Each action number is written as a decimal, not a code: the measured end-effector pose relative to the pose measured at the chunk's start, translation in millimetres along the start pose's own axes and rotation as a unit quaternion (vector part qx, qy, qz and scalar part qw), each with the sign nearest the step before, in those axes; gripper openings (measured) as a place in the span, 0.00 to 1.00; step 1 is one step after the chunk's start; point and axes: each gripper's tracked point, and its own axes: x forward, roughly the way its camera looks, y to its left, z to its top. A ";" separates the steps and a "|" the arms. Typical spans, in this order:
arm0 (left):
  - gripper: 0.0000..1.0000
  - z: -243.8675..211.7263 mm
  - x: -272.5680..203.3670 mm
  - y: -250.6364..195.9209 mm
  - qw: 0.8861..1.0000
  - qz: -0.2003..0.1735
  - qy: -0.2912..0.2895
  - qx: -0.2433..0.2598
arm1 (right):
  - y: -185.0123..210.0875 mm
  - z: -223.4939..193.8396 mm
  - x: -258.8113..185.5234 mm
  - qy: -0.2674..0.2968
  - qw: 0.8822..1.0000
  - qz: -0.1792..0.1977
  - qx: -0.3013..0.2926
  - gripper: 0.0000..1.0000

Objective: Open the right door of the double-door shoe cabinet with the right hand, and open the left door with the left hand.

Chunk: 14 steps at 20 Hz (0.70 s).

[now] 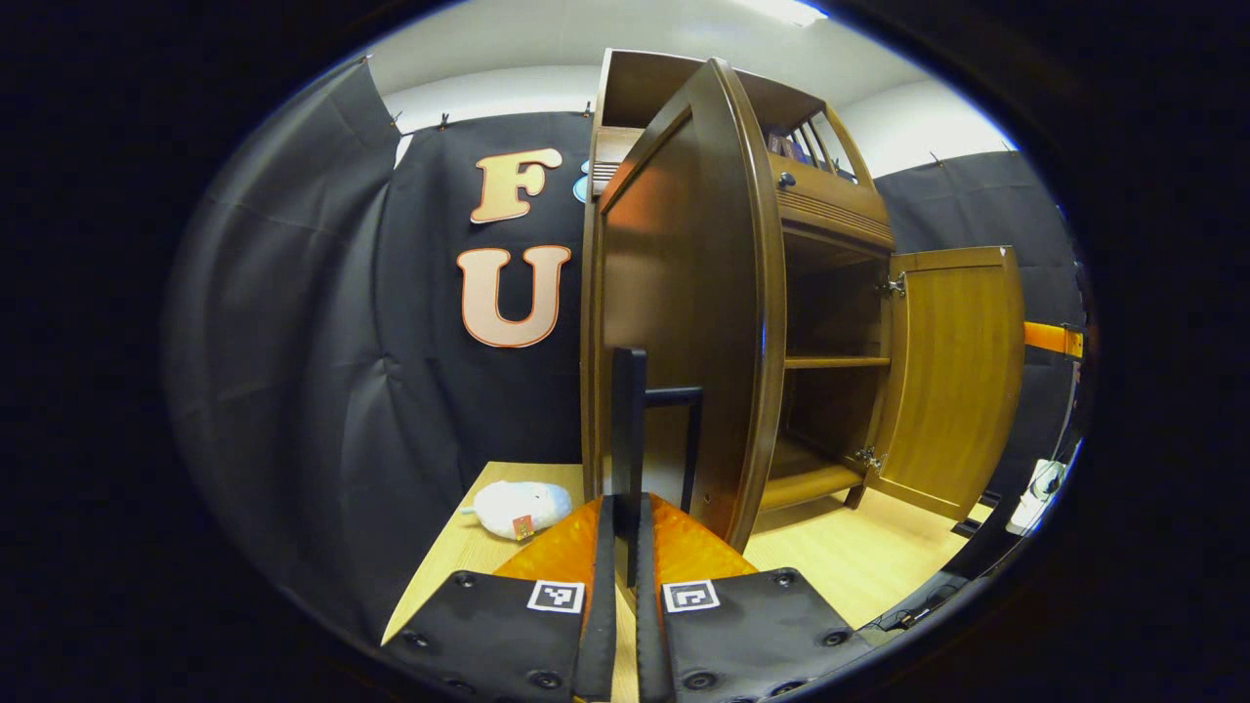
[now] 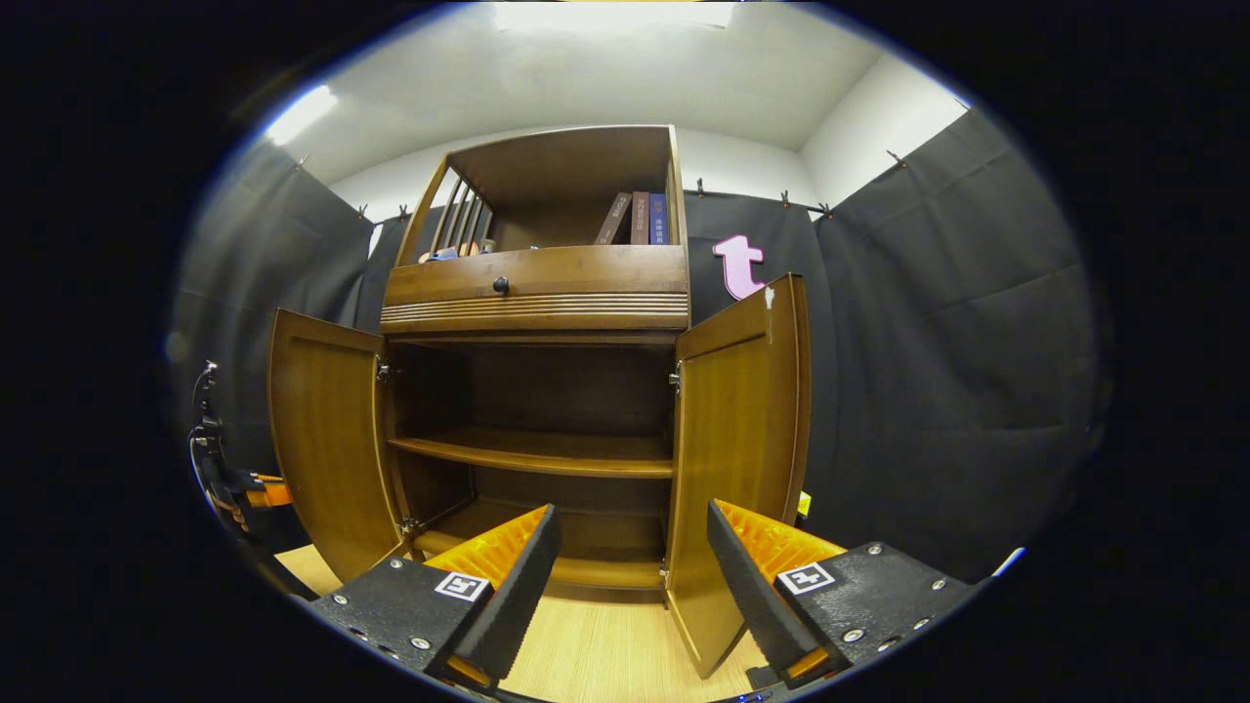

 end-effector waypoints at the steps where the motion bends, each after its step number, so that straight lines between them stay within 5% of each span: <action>1: 0.16 1.9 -0.2 6.5 1.000 -0.002 -0.002 -0.006 | 3.8 -0.8 1.0 0.001 1.000 0.001 0.001 0.92; 7: 0.11 4.1 -1.6 59.8 1.000 0.015 -0.006 -0.009 | 25.2 -0.1 11.3 -0.001 1.000 0.006 0.003 0.98; 8: 0.10 4.5 -0.8 62.9 1.000 -0.002 -0.010 -0.018 | 30.2 -0.6 12.5 -0.002 1.000 0.009 0.006 0.92; 14: 0.07 4.5 1.4 63.8 0.999 -0.048 -0.008 0.011 | 63.8 -3.0 22.7 0.002 1.000 0.030 0.004 0.98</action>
